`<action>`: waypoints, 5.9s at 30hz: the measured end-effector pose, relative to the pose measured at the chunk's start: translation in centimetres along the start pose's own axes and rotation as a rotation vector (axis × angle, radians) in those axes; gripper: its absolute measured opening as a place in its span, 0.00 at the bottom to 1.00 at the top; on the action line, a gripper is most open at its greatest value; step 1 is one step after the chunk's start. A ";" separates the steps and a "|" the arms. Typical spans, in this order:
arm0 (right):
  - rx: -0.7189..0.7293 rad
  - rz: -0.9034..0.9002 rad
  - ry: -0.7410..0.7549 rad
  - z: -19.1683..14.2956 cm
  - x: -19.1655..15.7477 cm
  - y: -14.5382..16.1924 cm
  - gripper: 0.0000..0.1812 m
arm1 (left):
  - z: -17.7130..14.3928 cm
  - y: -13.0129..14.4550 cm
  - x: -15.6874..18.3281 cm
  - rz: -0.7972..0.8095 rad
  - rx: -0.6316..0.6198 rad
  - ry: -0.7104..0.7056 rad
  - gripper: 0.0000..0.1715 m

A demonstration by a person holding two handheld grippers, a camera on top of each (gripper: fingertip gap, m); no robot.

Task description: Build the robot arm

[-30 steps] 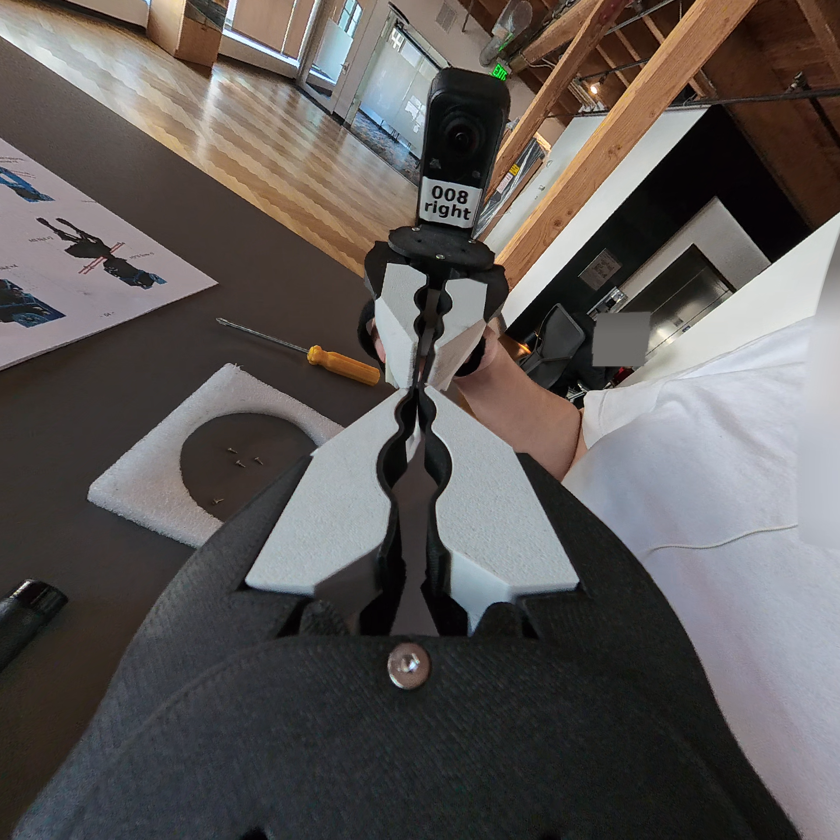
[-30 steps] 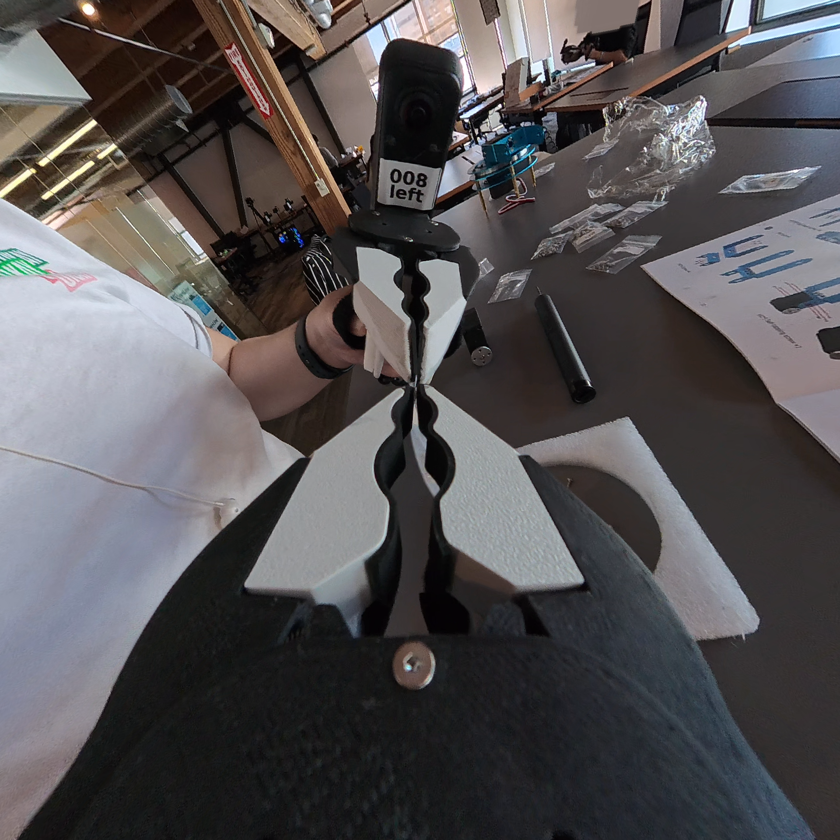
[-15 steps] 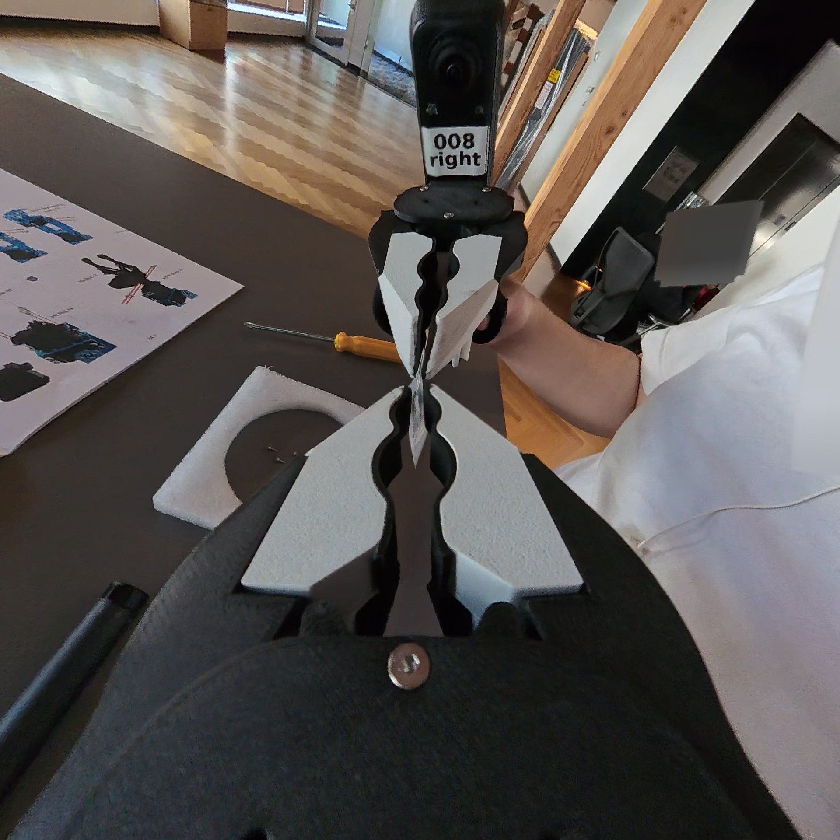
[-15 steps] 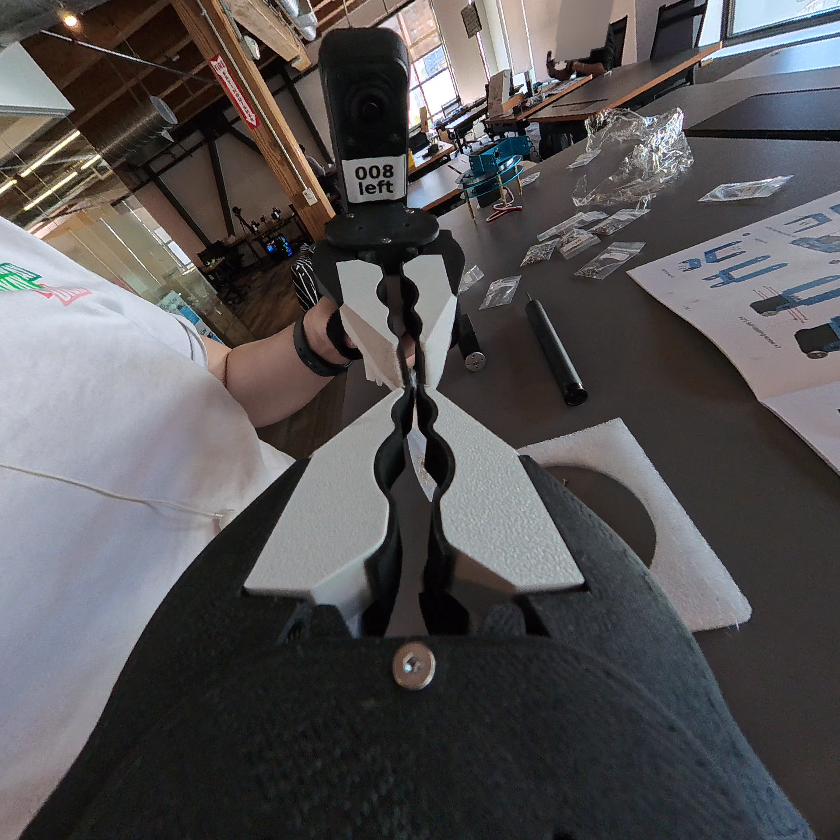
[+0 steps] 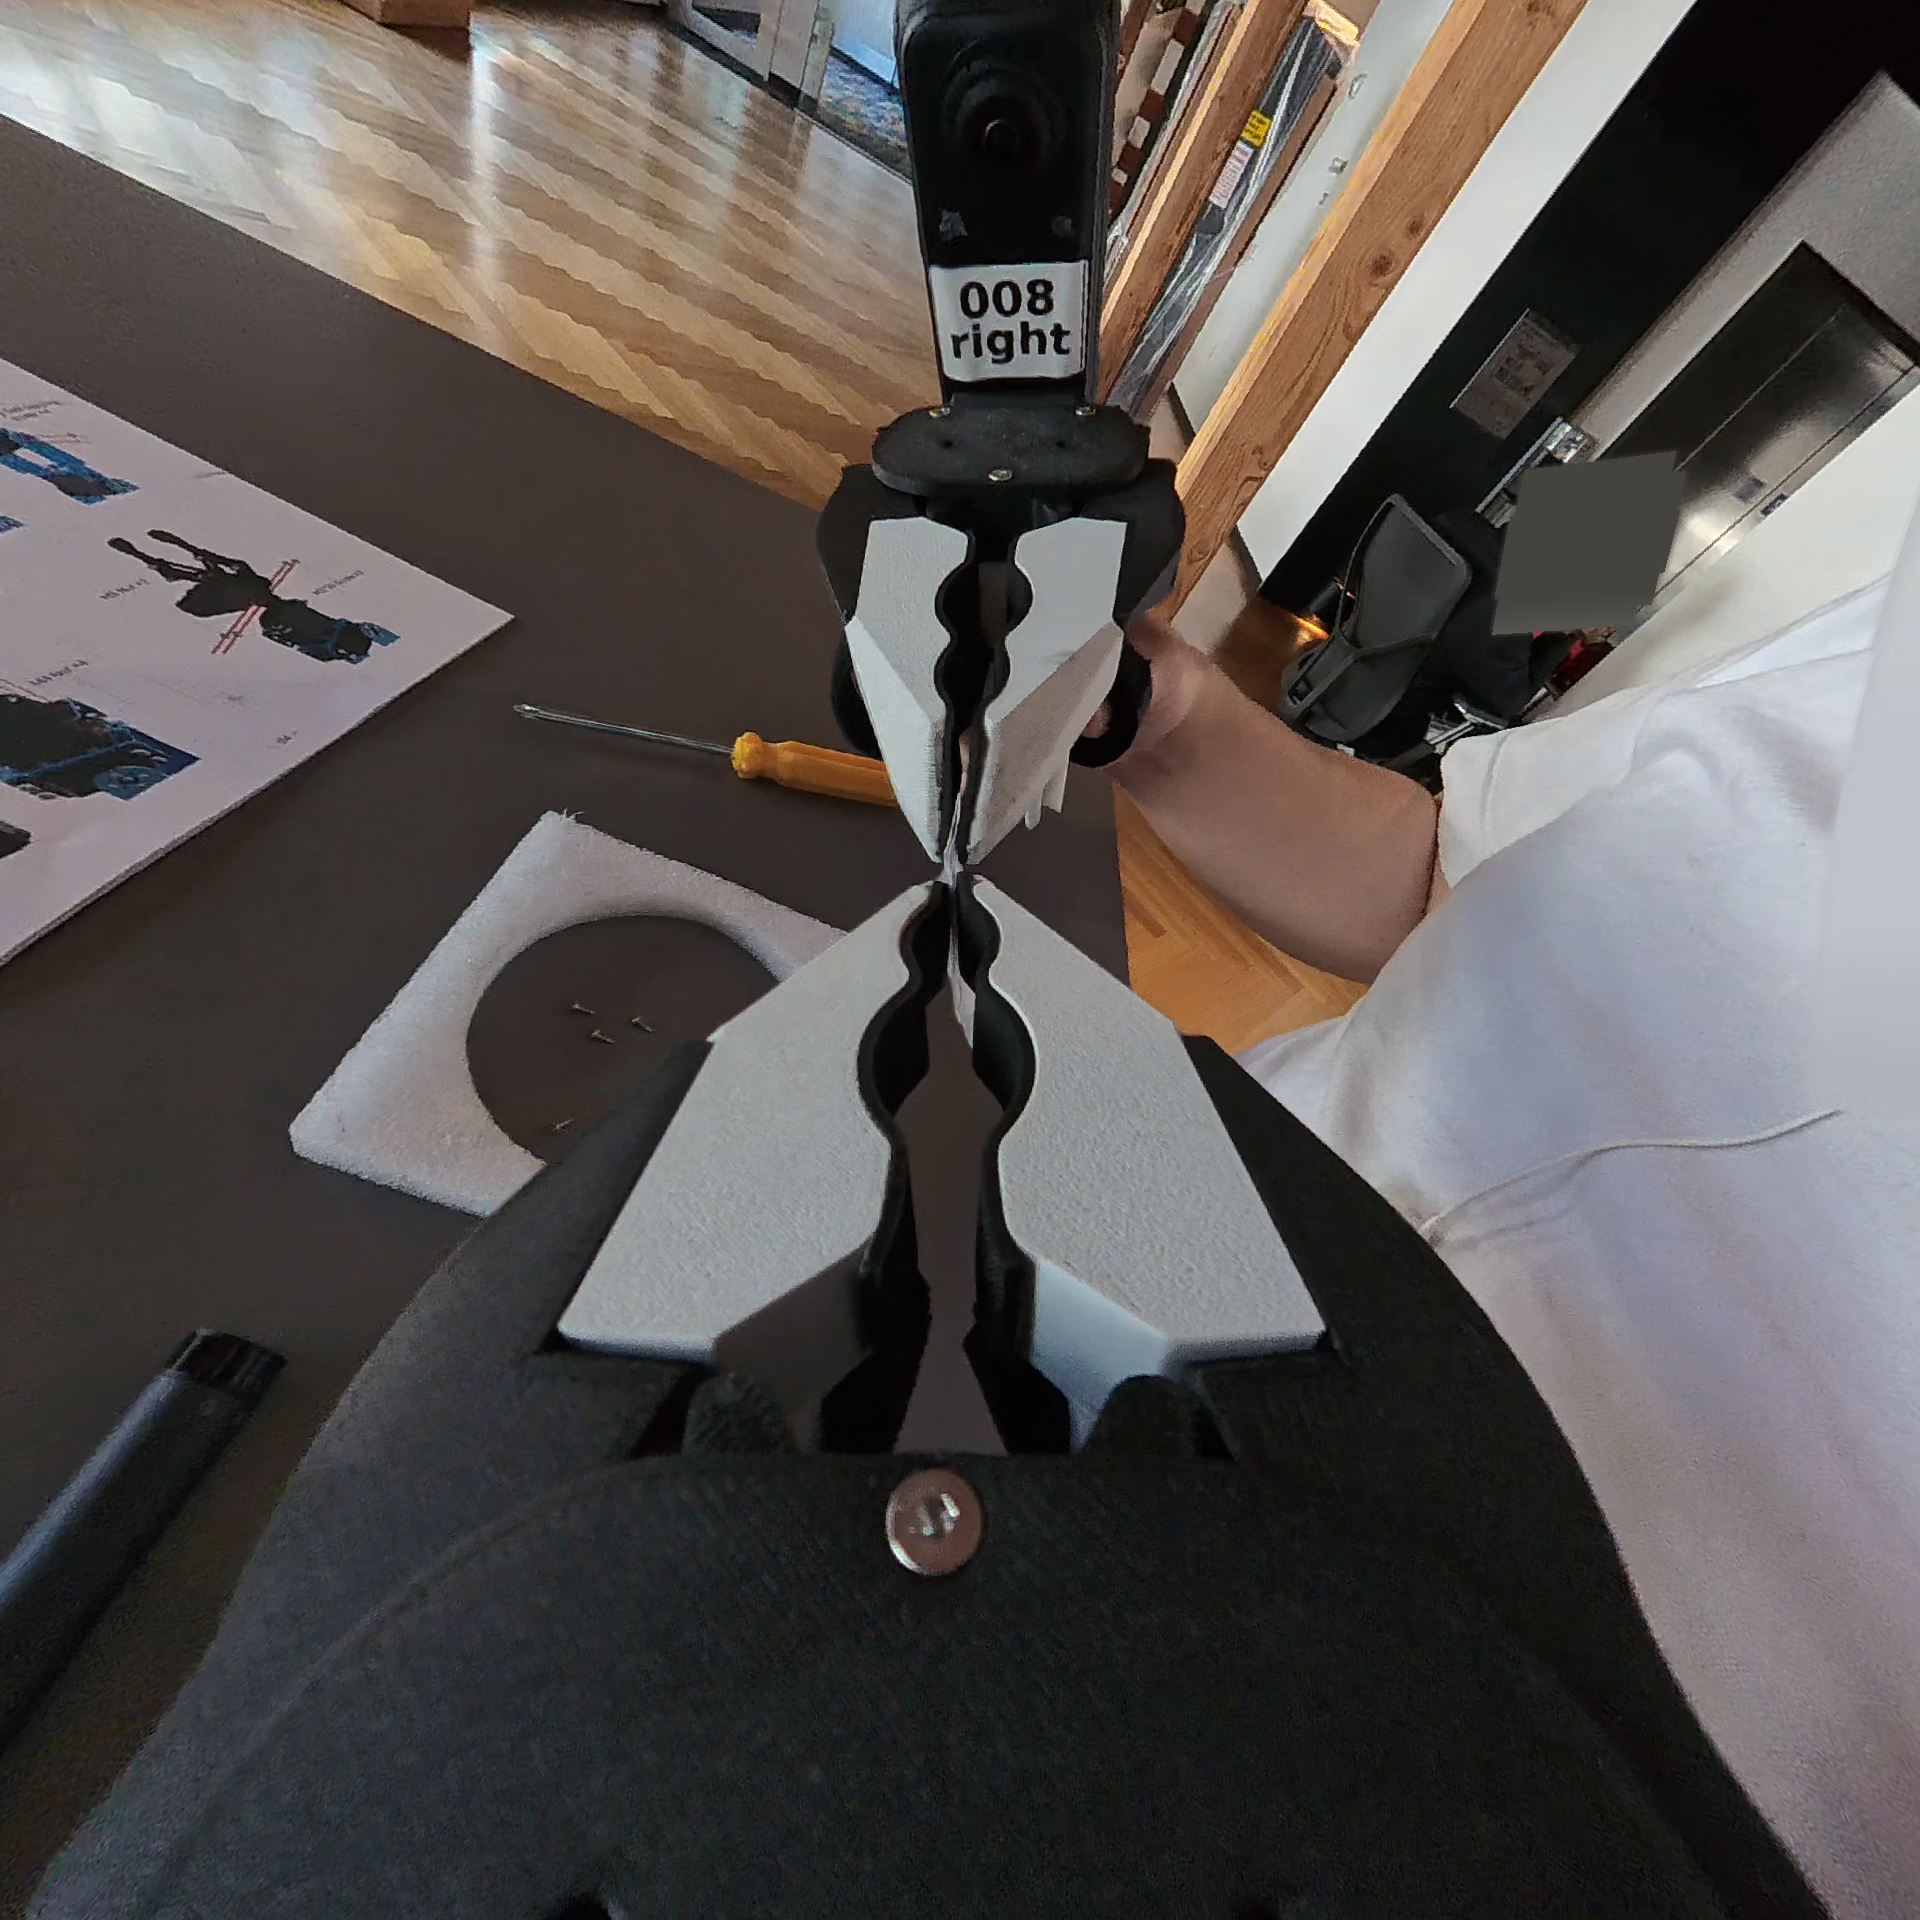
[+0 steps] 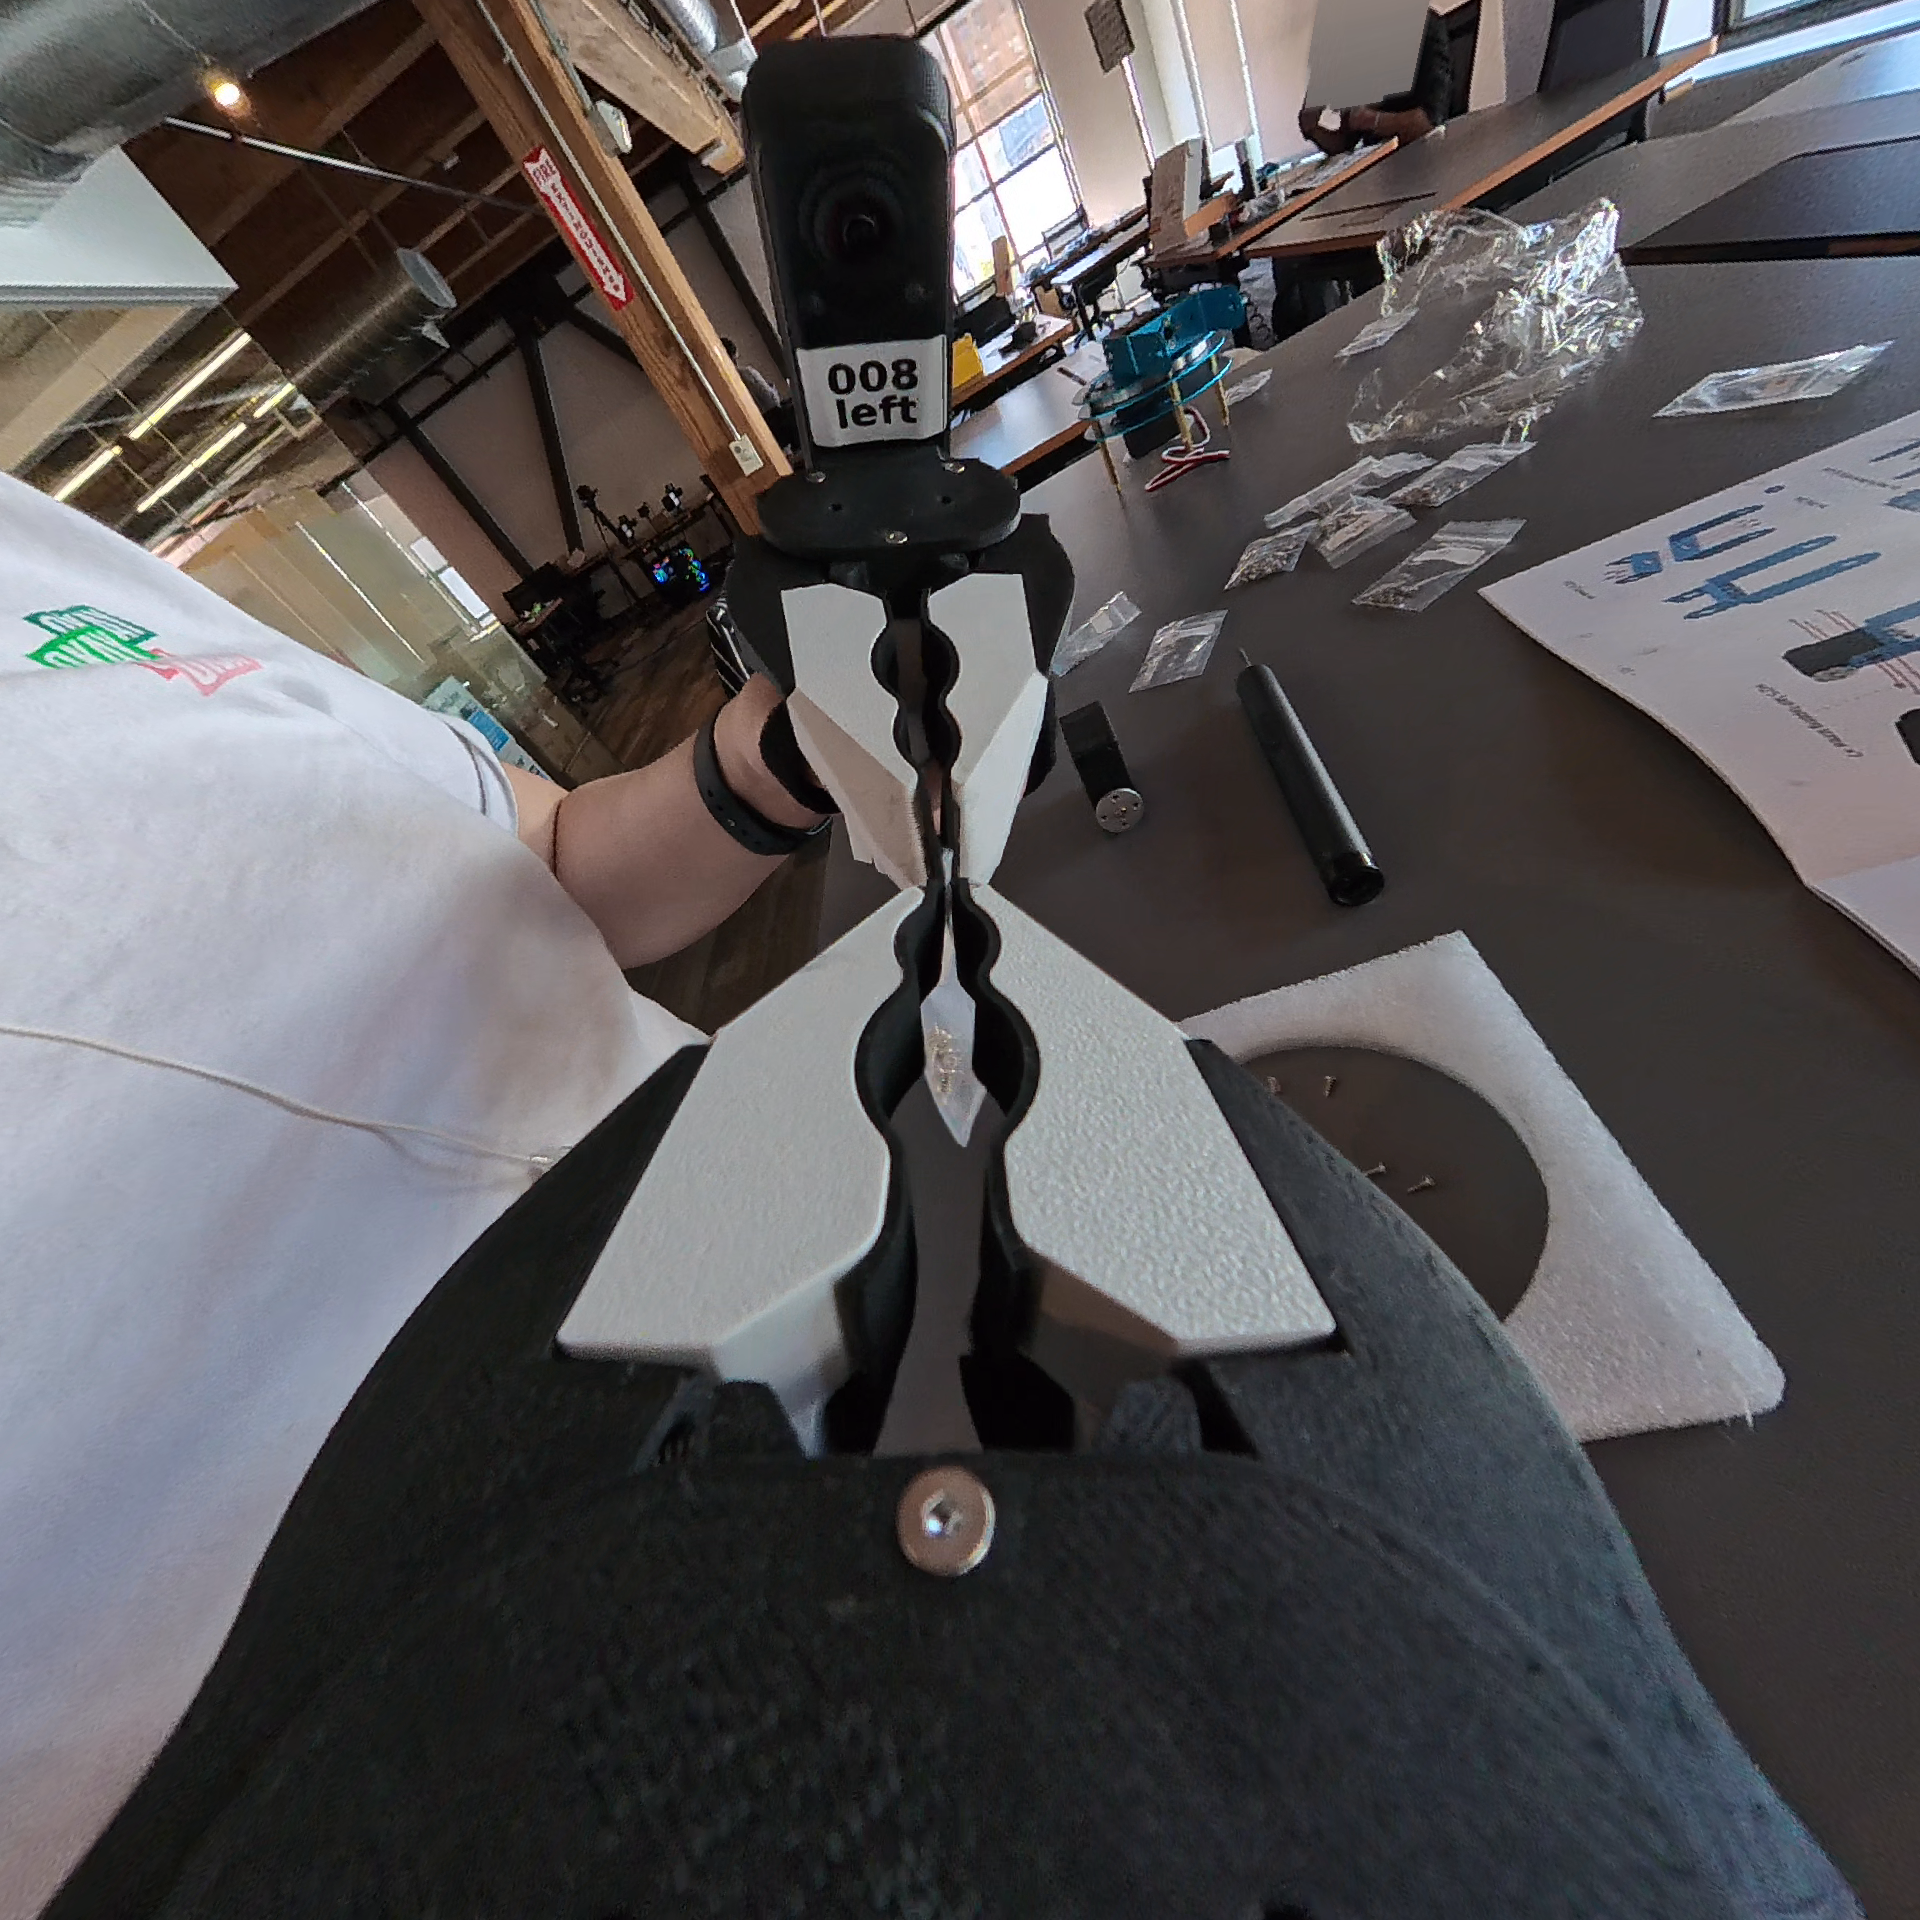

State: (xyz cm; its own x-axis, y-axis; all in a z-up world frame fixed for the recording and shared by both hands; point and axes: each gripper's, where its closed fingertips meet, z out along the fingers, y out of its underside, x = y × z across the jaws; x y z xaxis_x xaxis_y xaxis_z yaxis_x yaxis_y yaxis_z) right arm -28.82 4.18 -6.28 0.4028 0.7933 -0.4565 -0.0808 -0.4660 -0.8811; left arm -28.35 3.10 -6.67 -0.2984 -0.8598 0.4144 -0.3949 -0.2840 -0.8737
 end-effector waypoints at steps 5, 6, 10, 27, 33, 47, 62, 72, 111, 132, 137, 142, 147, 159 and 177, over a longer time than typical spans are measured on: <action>-0.031 0.003 -0.010 0.3 0.0 -0.1 0.00 | -0.1 -0.2 0.0 0.009 -0.002 -0.003 0.00; -0.042 0.003 -0.011 0.3 0.0 0.0 0.00 | -0.1 -0.1 0.0 0.005 -0.007 -0.002 0.00; -0.065 -0.001 0.008 0.3 0.2 0.2 0.00 | 0.0 0.1 -0.1 -0.011 -0.007 -0.011 0.00; -0.029 0.086 -0.032 0.2 -0.2 0.4 0.00 | -1.7 1.2 0.2 -0.063 -0.006 -0.029 0.00; -0.026 0.084 -0.059 0.8 -0.9 0.3 0.00 | -2.7 1.2 0.7 -0.139 0.069 0.021 0.00; 0.187 -0.056 0.048 0.4 -1.4 -1.8 0.11 | -20.5 -1.6 -0.9 -0.255 0.373 -0.427 0.00; 0.373 -0.195 0.504 -1.5 4.9 -0.6 0.10 | -42.6 10.2 -9.8 -0.614 0.241 -0.650 0.00; 0.303 -0.280 0.654 -1.9 6.2 -0.2 0.13 | -40.9 15.3 -15.9 -0.520 -0.061 -0.661 0.00; 0.238 -0.477 1.273 -9.1 9.6 -1.0 0.28 | -40.4 -4.1 -9.9 0.155 0.309 -1.289 0.12; 0.200 -0.469 1.264 -8.9 9.8 -0.6 0.21 | -37.8 -3.7 -10.1 0.135 0.283 -1.117 0.00; 0.163 -0.476 1.242 -8.2 9.9 -0.2 0.15 | -37.4 -3.2 -10.3 0.124 0.260 -1.106 0.00; 0.132 -0.521 1.196 -7.1 9.3 -0.1 0.00 | -37.4 -3.2 -10.1 0.120 0.269 -1.099 0.03; 0.067 -0.527 1.193 -6.4 9.8 0.5 0.00 | -37.0 -3.2 -10.0 0.113 0.269 -1.065 0.06; 0.062 -0.516 1.203 -6.6 10.0 0.6 0.00 | -33.1 -3.7 -10.7 0.177 0.232 -0.953 0.28; 0.067 -0.507 1.203 -6.7 10.1 0.6 0.01 | -30.5 -2.8 -10.6 0.232 0.087 -0.891 0.19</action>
State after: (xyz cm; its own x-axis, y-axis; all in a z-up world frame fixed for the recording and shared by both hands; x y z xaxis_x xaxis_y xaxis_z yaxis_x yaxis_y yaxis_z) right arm -18.68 9.22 -10.59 0.9567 0.0128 0.2910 0.2887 -0.1724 -0.9418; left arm -50.60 25.99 -0.80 0.4310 -0.8977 -0.0913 -0.3318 -0.0635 -0.9412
